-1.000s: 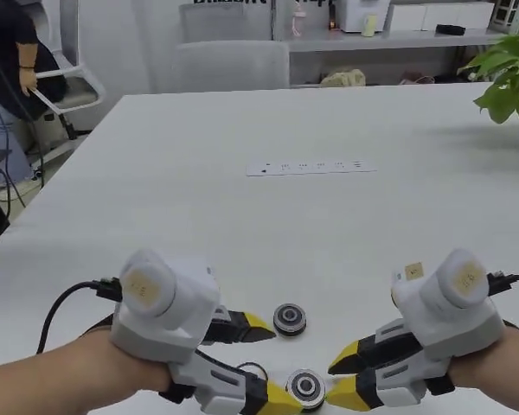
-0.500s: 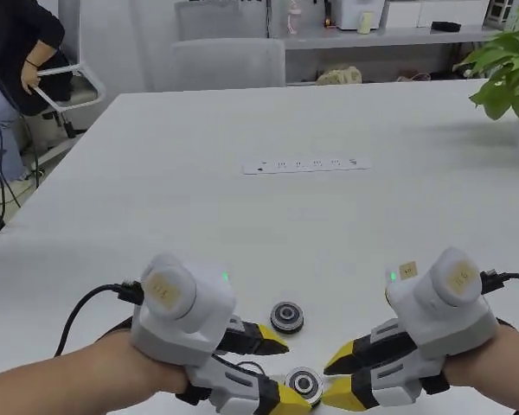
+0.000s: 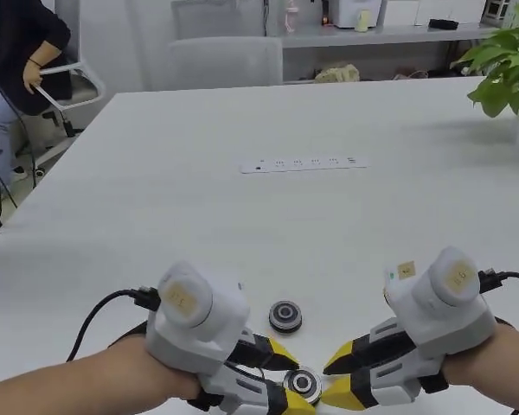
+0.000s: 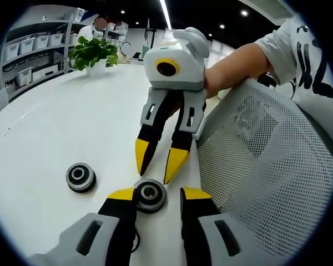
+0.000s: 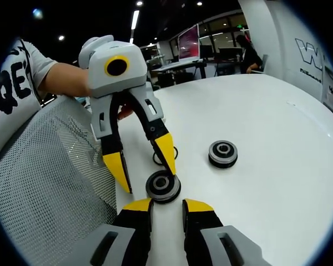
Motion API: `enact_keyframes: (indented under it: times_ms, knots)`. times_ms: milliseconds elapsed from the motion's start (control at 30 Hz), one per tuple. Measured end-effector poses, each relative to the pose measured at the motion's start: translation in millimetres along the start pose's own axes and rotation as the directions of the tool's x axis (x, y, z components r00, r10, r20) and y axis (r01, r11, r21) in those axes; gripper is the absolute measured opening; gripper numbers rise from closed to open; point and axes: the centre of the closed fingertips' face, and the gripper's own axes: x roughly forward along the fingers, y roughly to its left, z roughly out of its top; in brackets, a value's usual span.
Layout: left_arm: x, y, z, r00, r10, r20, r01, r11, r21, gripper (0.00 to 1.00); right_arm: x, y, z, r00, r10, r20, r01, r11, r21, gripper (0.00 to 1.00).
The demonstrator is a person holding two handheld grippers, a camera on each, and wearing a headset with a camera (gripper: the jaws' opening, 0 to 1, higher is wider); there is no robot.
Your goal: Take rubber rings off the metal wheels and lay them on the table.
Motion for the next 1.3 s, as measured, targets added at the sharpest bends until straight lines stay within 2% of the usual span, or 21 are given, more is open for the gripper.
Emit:
enact_keyframes:
  times_ms: [133, 200, 333, 567, 733, 900, 1300]
  knots:
    - [0.7, 0.3, -1.3, 1.0000, 0.003, -0.009, -0.003, 1.000, 0.001, 0.21, -0.1, -0.2, 0.1, 1.0000, 0.000, 0.001, 0.000, 1.000, 0.001, 0.18]
    - [0.9, 1.5, -0.7, 0.9999, 0.014, -0.008, -0.014, 1.000, 0.021, 0.19, 0.1, -0.2, -0.1, 1.0000, -0.001, -0.001, 0.001, 1.000, -0.001, 0.18]
    - [0.7, 3.5, -0.4, 0.9997, 0.025, -0.002, -0.025, 1.000, 0.016, 0.17, 0.5, -0.3, -0.2, 1.0000, -0.001, -0.003, 0.001, 1.000, -0.002, 0.18]
    - [1.6, 8.4, -1.1, 0.9977, 0.068, -0.010, -0.067, 0.995, 0.073, 0.08, 0.6, -0.5, -0.4, 1.0000, -0.004, -0.004, 0.004, 1.000, -0.006, 0.18]
    - [1.5, 8.2, -1.8, 0.9970, 0.077, -0.007, -0.076, 0.992, 0.101, 0.08, 1.3, 0.0, -0.7, 1.0000, -0.003, -0.006, 0.003, 1.000, -0.006, 0.17]
    - [1.8, 7.4, -2.3, 0.9956, 0.093, -0.013, -0.089, 0.981, 0.171, 0.08, 3.0, 1.2, -1.1, 0.9999, 0.001, -0.012, -0.001, 1.000, -0.014, 0.17]
    - [2.2, 8.6, -2.1, 0.9952, 0.098, 0.000, -0.097, 0.981, 0.168, 0.08, 8.6, 2.7, -3.8, 0.9994, 0.001, -0.034, -0.003, 0.998, -0.069, 0.15]
